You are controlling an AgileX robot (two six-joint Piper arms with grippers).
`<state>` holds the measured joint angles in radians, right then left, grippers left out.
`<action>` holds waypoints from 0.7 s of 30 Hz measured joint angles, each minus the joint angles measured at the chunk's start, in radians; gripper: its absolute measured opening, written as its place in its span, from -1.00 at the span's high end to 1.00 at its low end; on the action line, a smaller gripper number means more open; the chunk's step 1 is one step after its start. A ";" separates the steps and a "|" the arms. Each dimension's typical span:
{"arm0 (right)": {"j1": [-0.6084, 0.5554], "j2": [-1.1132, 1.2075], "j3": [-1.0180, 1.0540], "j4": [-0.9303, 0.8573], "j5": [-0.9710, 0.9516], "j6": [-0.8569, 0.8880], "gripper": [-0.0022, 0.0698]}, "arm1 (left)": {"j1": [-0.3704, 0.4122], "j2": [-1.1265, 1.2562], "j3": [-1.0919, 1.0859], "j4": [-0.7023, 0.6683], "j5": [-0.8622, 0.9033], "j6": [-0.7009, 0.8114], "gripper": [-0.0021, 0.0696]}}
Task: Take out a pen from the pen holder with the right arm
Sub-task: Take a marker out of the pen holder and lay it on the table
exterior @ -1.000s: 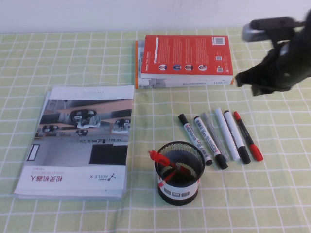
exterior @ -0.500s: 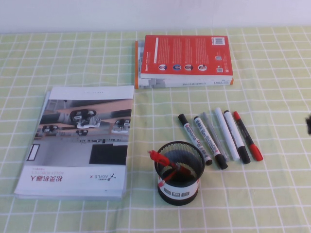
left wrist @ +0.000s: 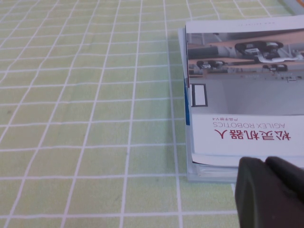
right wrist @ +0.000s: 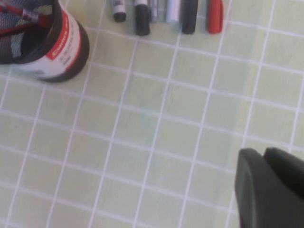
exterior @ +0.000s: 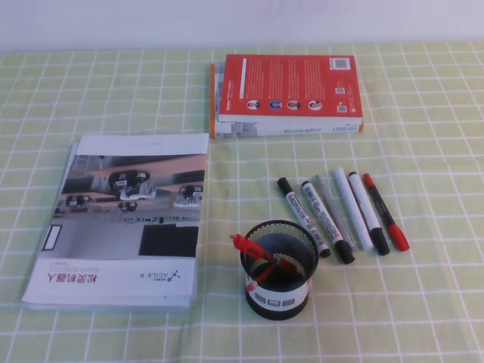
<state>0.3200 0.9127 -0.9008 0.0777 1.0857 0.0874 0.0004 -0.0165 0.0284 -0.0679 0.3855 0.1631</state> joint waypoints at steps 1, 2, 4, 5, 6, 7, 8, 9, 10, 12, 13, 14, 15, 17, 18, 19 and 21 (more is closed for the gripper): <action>0.000 -0.002 0.021 0.000 -0.036 0.000 0.97 | 0.000 0.000 0.000 0.000 0.000 0.000 0.96; -0.002 -0.007 0.048 0.000 -0.083 -0.002 0.97 | 0.000 0.000 0.000 0.000 0.000 0.000 0.96; -0.018 -0.041 0.123 0.000 -0.208 -0.004 0.97 | 0.000 0.000 0.000 0.000 0.000 0.000 0.96; -0.030 -0.063 0.161 0.000 -0.264 -0.004 0.97 | 0.000 0.000 0.000 0.000 0.000 0.000 0.96; -0.049 -0.089 0.213 0.000 -0.326 -0.004 0.97 | 0.000 0.000 0.000 0.000 0.000 0.000 0.96; -0.069 -0.126 0.271 -0.002 -0.403 -0.004 0.97 | 0.000 0.000 0.000 0.000 0.000 0.000 0.96; -0.089 -0.177 0.333 -0.002 -0.479 -0.004 0.97 | 0.000 0.000 0.000 0.000 0.000 0.000 0.96; -0.106 -0.215 0.384 -0.002 -0.552 -0.006 0.97 | 0.000 0.000 0.000 0.000 0.000 0.000 0.96; -0.125 -0.265 0.450 -0.002 -0.624 -0.006 0.97 | 0.000 0.000 0.000 0.000 0.000 0.000 0.96; -0.161 -0.360 0.565 -0.004 -0.751 -0.006 0.97 | 0.000 0.000 0.000 0.000 0.000 0.000 0.96; -0.181 -0.413 0.627 -0.004 -0.820 -0.006 0.97 | 0.000 0.000 0.000 0.000 0.000 0.000 0.96; -0.200 -0.464 0.687 -0.004 -0.882 -0.006 0.97 | 0.000 0.000 0.000 0.000 0.000 0.000 0.96; -0.215 -0.504 0.742 -0.004 -0.927 -0.006 0.97 | 0.000 0.000 0.000 0.000 0.000 0.000 0.96; -0.248 -0.598 0.842 -0.004 -1.016 -0.006 0.97 | 0.000 0.000 0.000 0.000 0.000 0.000 0.96; -0.260 -0.642 0.875 -0.004 -1.045 -0.006 0.97 | 0.000 0.000 0.000 0.000 0.000 0.000 0.96; -0.270 -0.681 0.908 -0.004 -1.057 -0.006 0.97 | 0.000 0.000 0.000 0.000 0.000 0.000 0.96; -0.274 -0.741 0.921 -0.002 -1.043 -0.006 0.97 | 0.000 0.000 0.000 0.000 0.000 0.000 0.96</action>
<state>0.0455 0.1716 0.0202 0.0761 0.0432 0.0814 0.0004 -0.0165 0.0284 -0.0679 0.3855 0.1631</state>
